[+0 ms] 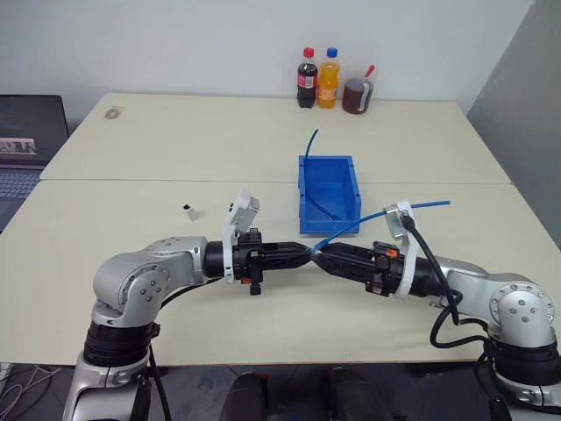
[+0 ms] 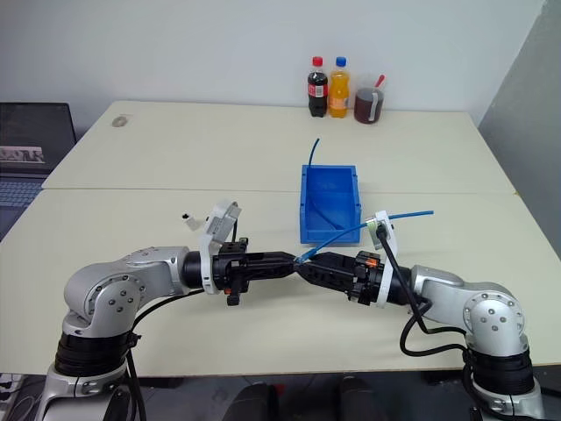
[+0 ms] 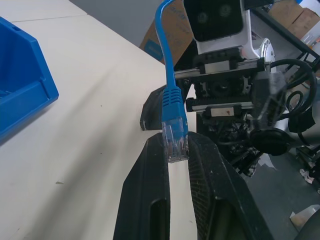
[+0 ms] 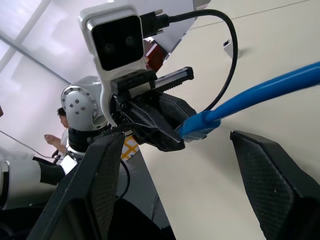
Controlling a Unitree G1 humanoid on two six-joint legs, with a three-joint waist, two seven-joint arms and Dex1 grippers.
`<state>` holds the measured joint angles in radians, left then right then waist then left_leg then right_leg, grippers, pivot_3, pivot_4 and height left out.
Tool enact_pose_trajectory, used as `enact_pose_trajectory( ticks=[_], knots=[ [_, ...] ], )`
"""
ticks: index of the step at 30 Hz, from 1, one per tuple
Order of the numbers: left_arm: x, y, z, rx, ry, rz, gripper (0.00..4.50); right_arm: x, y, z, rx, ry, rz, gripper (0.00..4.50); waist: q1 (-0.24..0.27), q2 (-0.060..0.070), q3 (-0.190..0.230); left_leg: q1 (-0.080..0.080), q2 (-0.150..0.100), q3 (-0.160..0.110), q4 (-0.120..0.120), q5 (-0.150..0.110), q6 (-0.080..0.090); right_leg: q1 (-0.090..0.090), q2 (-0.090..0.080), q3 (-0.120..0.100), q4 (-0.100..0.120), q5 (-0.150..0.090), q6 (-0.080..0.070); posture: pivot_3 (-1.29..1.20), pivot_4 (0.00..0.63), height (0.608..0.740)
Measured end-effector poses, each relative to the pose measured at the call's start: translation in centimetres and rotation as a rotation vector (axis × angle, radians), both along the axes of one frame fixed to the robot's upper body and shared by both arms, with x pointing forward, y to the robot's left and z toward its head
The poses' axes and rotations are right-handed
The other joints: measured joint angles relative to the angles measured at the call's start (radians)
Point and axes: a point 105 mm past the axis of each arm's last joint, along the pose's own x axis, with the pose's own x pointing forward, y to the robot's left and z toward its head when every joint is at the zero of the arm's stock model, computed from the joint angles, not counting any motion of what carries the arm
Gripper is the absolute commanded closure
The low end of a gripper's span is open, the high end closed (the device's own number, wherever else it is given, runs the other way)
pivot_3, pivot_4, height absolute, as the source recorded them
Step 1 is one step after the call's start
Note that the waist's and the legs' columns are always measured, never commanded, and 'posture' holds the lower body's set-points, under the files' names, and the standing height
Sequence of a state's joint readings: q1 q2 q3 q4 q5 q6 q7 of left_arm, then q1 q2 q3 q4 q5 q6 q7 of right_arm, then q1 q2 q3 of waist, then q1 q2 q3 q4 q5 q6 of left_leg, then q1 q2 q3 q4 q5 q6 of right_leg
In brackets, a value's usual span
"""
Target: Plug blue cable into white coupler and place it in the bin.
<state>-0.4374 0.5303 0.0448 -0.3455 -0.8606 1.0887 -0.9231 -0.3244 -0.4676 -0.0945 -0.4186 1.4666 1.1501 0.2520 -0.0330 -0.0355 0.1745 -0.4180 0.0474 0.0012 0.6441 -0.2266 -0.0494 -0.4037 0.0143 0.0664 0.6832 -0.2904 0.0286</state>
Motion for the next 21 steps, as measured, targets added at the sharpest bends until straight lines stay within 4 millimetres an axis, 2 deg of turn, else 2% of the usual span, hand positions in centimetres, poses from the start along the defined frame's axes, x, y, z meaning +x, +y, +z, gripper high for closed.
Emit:
enact_pose_trajectory(
  ticks=[7, 10, 19, 21],
  knots=[
    [-0.06, -0.07, -0.08, -0.002, 0.000, -0.003, 4.26, 0.53, -0.17, 0.12, 0.008, 0.002, -0.028, 3.58, 0.000, 0.000, 0.000, 0.000, 0.000, 0.000, 0.000, 0.000, 0.000, 0.000, 0.000, 0.000, 0.000, 0.000, 0.000, 0.00, 0.150, 0.740],
    [-0.06, -0.15, -0.13, 0.000, -0.001, -0.004, 4.26, 0.70, -0.26, 0.12, 0.017, 0.009, -0.033, 4.21, 0.000, 0.000, 0.000, 0.000, 0.000, 0.001, 0.000, 0.000, 0.000, 0.000, 0.000, 0.000, 0.000, 0.000, 0.000, 0.00, 0.150, 0.740],
    [0.04, -0.23, -0.12, 0.002, -0.011, 0.003, 4.26, 0.78, -0.31, 0.14, 0.020, 0.009, -0.037, 4.32, 0.000, 0.000, 0.000, 0.000, 0.000, 0.000, 0.000, 0.000, 0.000, 0.000, 0.000, 0.001, 0.000, 0.000, 0.000, 0.00, 0.150, 0.740],
    [0.08, -0.25, -0.11, 0.002, -0.015, 0.005, 3.56, 0.79, -0.34, 0.17, 0.019, 0.007, -0.037, 4.32, 0.000, 0.000, 0.000, 0.000, 0.000, 0.000, 0.000, 0.000, 0.000, 0.000, 0.000, 0.001, 0.000, 0.000, 0.000, 0.00, 0.150, 0.740]
  ],
)
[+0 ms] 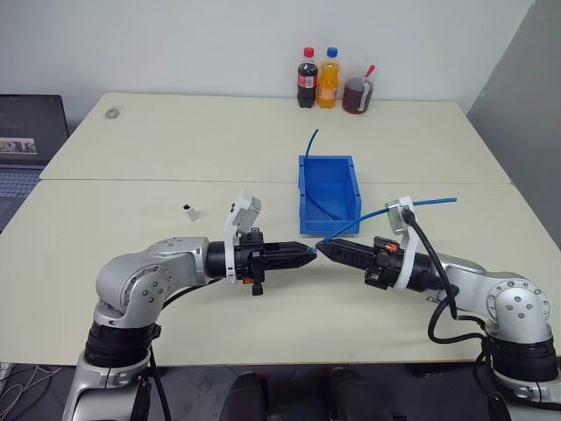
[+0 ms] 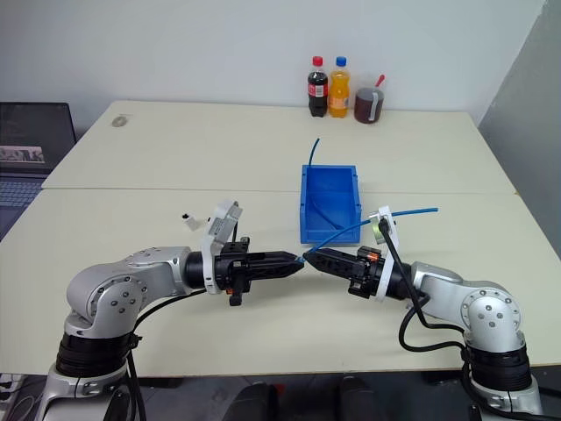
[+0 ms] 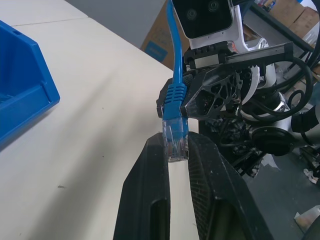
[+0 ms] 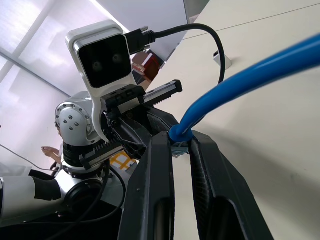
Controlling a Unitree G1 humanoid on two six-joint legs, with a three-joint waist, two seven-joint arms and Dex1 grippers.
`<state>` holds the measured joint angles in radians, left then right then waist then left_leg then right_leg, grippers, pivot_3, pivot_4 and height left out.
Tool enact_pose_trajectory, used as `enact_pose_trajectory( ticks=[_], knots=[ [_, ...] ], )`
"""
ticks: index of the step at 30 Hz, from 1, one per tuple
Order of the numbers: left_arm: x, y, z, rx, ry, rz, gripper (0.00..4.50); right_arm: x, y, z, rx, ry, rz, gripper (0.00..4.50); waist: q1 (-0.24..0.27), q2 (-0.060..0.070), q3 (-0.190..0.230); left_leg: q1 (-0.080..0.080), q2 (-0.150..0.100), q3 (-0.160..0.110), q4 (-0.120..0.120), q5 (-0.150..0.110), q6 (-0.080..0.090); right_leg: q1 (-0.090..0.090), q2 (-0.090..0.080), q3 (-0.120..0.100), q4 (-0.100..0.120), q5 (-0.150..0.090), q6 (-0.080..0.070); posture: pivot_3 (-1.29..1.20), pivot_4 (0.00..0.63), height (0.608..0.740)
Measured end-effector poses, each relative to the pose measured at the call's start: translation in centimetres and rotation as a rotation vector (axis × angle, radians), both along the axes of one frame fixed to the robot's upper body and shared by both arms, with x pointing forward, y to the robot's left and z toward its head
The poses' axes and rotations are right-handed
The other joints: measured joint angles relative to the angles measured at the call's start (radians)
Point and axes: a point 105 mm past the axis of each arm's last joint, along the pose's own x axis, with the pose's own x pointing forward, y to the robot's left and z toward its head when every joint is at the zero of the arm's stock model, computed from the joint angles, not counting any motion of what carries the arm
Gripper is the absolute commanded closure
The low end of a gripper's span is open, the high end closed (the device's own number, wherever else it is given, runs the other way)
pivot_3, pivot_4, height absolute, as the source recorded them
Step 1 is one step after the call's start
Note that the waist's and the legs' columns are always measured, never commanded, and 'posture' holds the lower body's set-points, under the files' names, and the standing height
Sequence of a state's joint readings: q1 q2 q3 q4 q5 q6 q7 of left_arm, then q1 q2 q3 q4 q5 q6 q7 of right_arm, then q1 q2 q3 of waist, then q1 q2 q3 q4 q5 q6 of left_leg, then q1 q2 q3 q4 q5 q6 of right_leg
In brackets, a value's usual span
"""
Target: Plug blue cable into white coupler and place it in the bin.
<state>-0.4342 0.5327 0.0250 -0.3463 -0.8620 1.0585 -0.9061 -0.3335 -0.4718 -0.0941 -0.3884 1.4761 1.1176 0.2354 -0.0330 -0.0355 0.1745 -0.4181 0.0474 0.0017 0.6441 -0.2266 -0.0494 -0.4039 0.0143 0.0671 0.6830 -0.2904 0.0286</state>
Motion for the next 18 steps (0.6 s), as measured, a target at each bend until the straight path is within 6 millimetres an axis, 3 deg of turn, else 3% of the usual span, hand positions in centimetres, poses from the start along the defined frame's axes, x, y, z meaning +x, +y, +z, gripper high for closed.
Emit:
enact_pose_trajectory(
  ticks=[8, 10, 13, 18],
  knots=[
    [0.1, 0.9, 0.4, 0.034, -0.032, 0.002, 2.15, 0.0, 0.1, -0.2, -0.013, 0.002, 0.005, 4.32, 0.000, 0.000, 0.000, 0.000, 0.000, 0.000, 0.000, 0.000, 0.000, 0.000, 0.000, 0.000, 0.000, 0.000, 0.000, 0.00, 0.150, 0.740],
    [0.3, 1.9, 0.3, 0.075, -0.042, 0.034, 1.74, 0.2, -0.1, -0.2, -0.021, -0.005, -0.009, 4.32, -0.001, 0.000, 0.000, 0.000, 0.000, 0.000, 0.000, 0.000, 0.000, 0.000, 0.000, 0.000, 0.000, 0.000, 0.000, 0.00, 0.150, 0.740],
    [1.2, 5.2, -1.5, 0.173, -0.067, 0.210, 0.91, 1.3, -1.0, -0.3, -0.039, -0.031, -0.087, 4.32, -0.006, 0.000, 0.000, 0.001, 0.001, 0.000, -0.001, 0.000, 0.000, -0.001, 0.000, 0.002, 0.000, 0.000, 0.000, 0.00, 0.150, 0.740],
    [1.8, 8.6, -3.9, 0.280, -0.125, 0.486, 0.01, 2.4, -1.5, -0.4, -0.031, -0.067, -0.164, 4.32, -0.001, 0.001, 0.000, 0.001, 0.001, 0.000, -0.001, 0.000, 0.000, -0.001, -0.001, 0.003, -0.001, 0.000, 0.000, 0.00, 0.150, 0.740]
  ],
)
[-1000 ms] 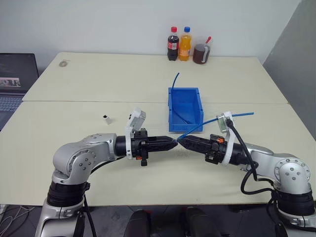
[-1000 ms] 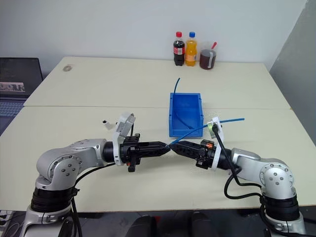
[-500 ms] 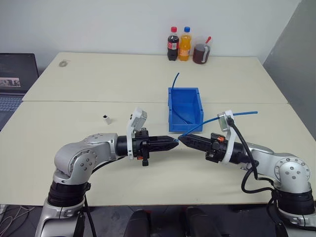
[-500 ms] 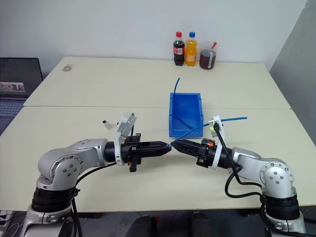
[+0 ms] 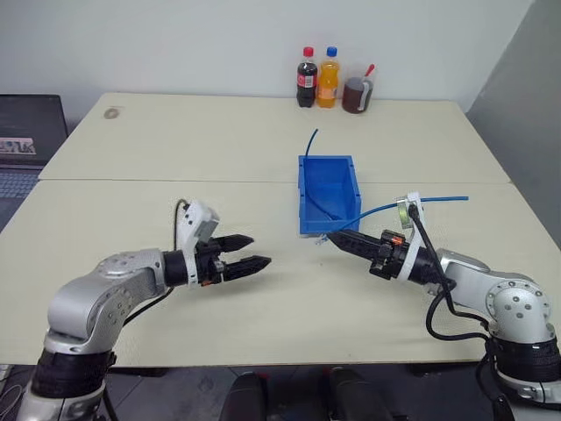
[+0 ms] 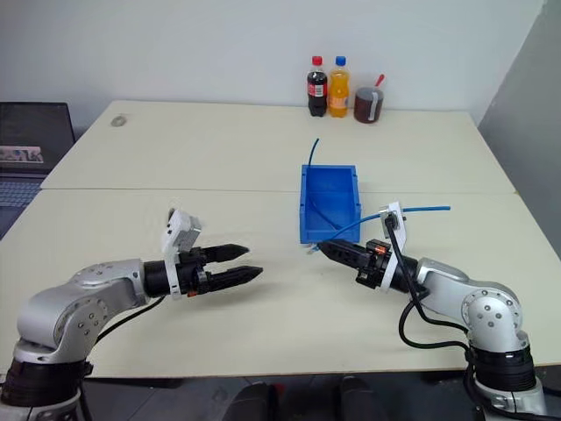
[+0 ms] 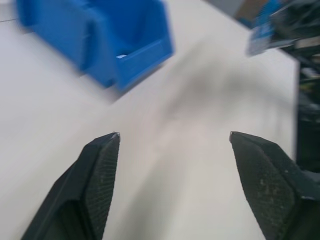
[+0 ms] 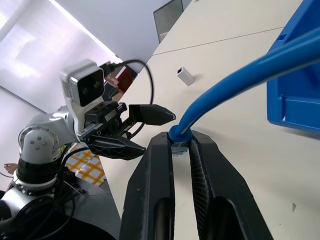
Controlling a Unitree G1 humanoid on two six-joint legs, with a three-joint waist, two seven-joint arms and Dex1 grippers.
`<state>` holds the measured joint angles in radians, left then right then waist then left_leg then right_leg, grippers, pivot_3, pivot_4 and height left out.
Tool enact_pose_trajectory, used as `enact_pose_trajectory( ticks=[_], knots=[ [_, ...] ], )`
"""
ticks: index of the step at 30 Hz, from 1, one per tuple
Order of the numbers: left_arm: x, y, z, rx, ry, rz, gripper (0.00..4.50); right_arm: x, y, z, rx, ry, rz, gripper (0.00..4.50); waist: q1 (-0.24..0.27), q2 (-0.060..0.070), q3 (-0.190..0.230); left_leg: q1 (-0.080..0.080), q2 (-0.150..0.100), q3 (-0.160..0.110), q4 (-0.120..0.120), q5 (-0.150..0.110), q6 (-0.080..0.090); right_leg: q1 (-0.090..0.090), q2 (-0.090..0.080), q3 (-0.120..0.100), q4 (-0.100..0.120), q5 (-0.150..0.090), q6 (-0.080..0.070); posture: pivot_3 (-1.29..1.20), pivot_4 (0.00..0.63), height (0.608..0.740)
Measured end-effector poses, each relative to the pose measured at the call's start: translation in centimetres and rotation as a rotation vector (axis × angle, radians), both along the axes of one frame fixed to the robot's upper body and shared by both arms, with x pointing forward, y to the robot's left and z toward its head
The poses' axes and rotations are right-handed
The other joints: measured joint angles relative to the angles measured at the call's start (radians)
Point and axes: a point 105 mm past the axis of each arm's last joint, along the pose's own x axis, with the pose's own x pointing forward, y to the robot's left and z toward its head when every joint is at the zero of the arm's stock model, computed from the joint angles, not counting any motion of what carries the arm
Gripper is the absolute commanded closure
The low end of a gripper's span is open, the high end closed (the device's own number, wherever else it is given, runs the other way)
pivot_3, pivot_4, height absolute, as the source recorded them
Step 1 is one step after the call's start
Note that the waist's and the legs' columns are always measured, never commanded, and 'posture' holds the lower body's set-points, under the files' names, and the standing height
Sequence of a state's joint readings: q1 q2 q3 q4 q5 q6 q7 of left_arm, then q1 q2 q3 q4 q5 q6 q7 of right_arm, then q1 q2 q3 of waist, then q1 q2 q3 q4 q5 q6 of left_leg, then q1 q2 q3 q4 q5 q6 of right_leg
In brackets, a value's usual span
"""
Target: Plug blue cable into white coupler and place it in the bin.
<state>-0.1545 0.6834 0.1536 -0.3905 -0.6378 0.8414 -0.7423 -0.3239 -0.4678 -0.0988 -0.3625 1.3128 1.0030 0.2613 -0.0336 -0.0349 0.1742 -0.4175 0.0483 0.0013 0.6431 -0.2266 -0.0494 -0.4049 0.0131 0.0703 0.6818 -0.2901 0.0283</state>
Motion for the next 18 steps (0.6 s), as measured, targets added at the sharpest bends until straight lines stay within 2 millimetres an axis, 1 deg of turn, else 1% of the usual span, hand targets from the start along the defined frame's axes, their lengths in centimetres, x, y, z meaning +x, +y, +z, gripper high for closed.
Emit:
enact_pose_trajectory(
  ticks=[2, 4, 5, 8, 12, 14, 18],
  knots=[
    [0.0, 1.2, -1.9, 0.032, -0.026, 0.190, 0.01, 1.0, -0.1, 0.0, 0.034, -0.006, -0.049, 4.32, 0.001, 0.000, 0.000, 0.000, 0.000, 0.000, 0.000, 0.000, 0.000, 0.000, -0.001, 0.001, 0.000, 0.003, -0.002, 0.00, 0.150, 0.740],
    [0.2, 2.0, -3.3, 0.047, -0.038, 0.340, 0.01, 1.5, -0.1, -0.1, 0.051, -0.007, -0.070, 4.32, 0.002, 0.000, 0.000, -0.001, 0.000, 0.000, 0.001, 0.000, 0.000, 0.000, -0.002, 0.001, 0.000, 0.004, -0.002, 0.00, 0.150, 0.740],
    [0.5, 2.9, -3.9, 0.078, -0.055, 0.442, 0.01, 1.8, -0.1, 0.0, 0.051, -0.015, -0.079, 4.32, 0.003, 0.000, 0.000, -0.001, 0.000, 0.001, 0.001, 0.000, 0.000, 0.000, -0.002, 0.000, 0.000, 0.004, -0.001, 0.00, 0.150, 0.740],
    [1.2, 4.3, -4.0, 0.149, -0.123, 0.597, 0.01, 2.2, 0.1, 0.5, 0.061, -0.035, -0.066, 4.32, 0.007, -0.001, 0.000, -0.001, -0.001, 0.001, 0.001, 0.000, 0.000, 0.001, -0.001, -0.001, 0.000, 0.005, -0.002, 0.00, 0.150, 0.740],
    [2.0, 5.6, -4.4, 0.196, -0.156, 0.658, 0.01, 2.7, 0.1, 0.6, 0.053, -0.046, -0.059, 4.32, 0.004, -0.001, 0.000, -0.001, -0.001, 0.003, 0.001, 0.000, 0.000, 0.000, -0.001, -0.001, 0.000, 0.005, -0.002, 0.00, 0.150, 0.740],
    [2.2, 6.7, -4.6, 0.221, -0.158, 0.664, 0.01, 3.1, -0.1, 0.7, 0.040, -0.056, -0.062, 4.32, 0.001, -0.001, 0.000, -0.001, -0.001, 0.003, 0.001, 0.000, 0.000, 0.000, 0.000, -0.001, 0.000, 0.005, -0.002, 0.00, 0.150, 0.740],
    [2.9, 10.3, -4.3, 0.259, -0.154, 0.688, 0.01, 3.4, -0.4, 0.3, 0.026, -0.052, -0.071, 4.32, 0.001, -0.001, 0.000, -0.001, 0.000, 0.002, 0.000, 0.000, 0.000, -0.001, 0.001, -0.002, 0.000, 0.005, -0.003, 0.00, 0.150, 0.740]
  ],
)
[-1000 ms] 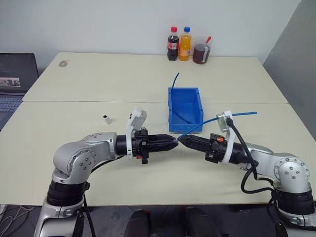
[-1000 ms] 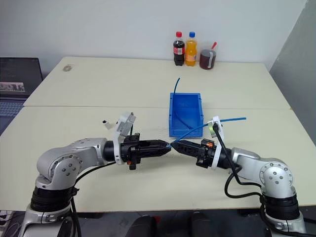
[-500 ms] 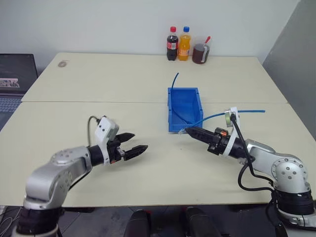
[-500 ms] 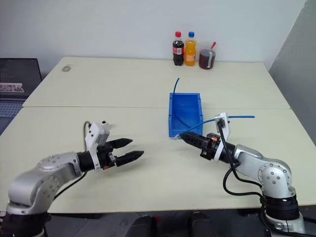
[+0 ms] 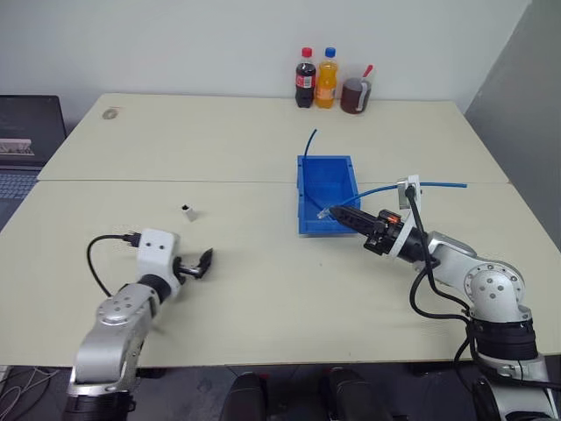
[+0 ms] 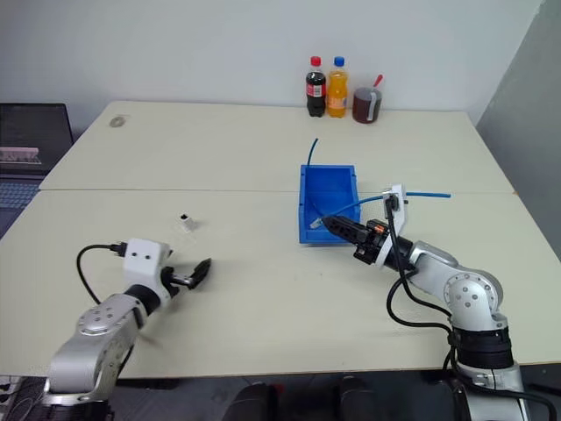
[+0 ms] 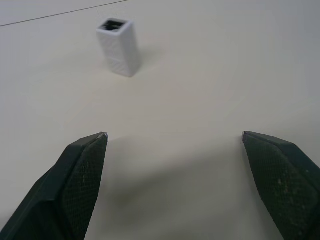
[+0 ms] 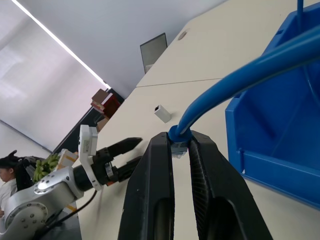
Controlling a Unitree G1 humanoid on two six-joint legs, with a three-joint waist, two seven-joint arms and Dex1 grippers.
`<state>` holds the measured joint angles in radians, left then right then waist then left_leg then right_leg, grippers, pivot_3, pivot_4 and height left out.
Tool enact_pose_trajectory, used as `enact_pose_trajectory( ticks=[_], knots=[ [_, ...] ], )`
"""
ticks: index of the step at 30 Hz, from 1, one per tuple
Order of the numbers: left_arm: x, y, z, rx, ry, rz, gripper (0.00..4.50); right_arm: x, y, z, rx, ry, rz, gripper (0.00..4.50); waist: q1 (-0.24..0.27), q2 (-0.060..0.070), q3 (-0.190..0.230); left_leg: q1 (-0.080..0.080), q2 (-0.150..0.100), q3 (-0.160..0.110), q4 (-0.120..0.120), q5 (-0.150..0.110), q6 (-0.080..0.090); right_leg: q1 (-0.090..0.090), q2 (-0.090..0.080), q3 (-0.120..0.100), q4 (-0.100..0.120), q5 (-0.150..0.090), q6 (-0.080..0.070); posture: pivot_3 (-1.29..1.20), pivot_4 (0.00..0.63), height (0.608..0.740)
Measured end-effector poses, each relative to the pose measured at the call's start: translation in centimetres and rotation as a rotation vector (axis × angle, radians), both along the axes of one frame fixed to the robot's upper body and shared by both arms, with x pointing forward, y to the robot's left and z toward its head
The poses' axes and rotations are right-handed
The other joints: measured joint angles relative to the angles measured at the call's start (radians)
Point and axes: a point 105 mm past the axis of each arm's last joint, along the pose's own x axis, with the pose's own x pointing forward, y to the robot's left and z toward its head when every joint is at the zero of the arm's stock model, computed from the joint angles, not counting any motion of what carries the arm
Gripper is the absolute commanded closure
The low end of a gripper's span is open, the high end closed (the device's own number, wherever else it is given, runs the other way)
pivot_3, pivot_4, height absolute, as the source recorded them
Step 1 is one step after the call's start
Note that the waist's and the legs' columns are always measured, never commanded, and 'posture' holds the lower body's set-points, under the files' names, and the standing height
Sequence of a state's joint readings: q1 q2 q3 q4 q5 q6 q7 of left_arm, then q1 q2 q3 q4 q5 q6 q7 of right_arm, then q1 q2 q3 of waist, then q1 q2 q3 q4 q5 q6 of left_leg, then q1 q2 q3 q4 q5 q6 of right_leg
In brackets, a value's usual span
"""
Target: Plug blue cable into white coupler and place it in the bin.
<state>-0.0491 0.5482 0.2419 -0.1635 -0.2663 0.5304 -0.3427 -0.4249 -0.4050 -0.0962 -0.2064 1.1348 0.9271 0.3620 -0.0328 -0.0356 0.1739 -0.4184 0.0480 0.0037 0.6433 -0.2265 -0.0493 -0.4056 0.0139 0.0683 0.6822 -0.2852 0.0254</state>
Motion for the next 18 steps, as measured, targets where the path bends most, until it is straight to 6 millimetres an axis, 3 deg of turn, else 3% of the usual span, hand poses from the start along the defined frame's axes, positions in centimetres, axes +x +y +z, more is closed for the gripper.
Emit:
enact_pose_trajectory(
  ticks=[3, 8, 11, 18],
  knots=[
    [2.2, 0.9, 1.2, -0.040, -0.022, -0.071, 0.01, 0.2, 0.1, 0.0, -0.007, -0.004, -0.004, 4.32, 0.007, 0.000, 0.000, -0.001, -0.001, -0.001, 0.001, 0.000, 0.000, 0.000, 0.000, -0.005, 0.000, 0.000, 0.001, 0.00, 0.150, 0.740],
    [5.0, 0.0, 1.6, -0.093, -0.017, -0.215, 0.01, 0.4, 0.0, 0.1, -0.018, -0.016, -0.015, 4.32, 0.005, -0.001, 0.000, -0.001, -0.002, 0.002, 0.001, 0.000, 0.000, 0.000, -0.002, -0.003, -0.002, 0.001, 0.000, 0.00, 0.150, 0.740],
    [5.8, 0.5, 0.6, -0.098, 0.031, -0.235, 0.01, 0.5, -0.2, 0.1, -0.028, -0.019, -0.029, 4.32, -0.001, -0.001, 0.000, -0.002, -0.001, 0.002, 0.001, 0.000, 0.000, -0.001, -0.001, -0.003, -0.001, 0.001, 0.000, 0.00, 0.150, 0.740],
    [7.6, 2.3, 1.1, -0.032, 0.065, -0.266, 0.01, 0.5, -1.8, 0.4, -0.041, -0.032, -0.103, 4.32, 0.001, -0.001, 0.000, -0.002, 0.000, 0.000, 0.001, 0.000, 0.000, -0.001, 0.000, -0.005, 0.000, 0.001, 0.000, 0.00, 0.150, 0.740]
  ],
)
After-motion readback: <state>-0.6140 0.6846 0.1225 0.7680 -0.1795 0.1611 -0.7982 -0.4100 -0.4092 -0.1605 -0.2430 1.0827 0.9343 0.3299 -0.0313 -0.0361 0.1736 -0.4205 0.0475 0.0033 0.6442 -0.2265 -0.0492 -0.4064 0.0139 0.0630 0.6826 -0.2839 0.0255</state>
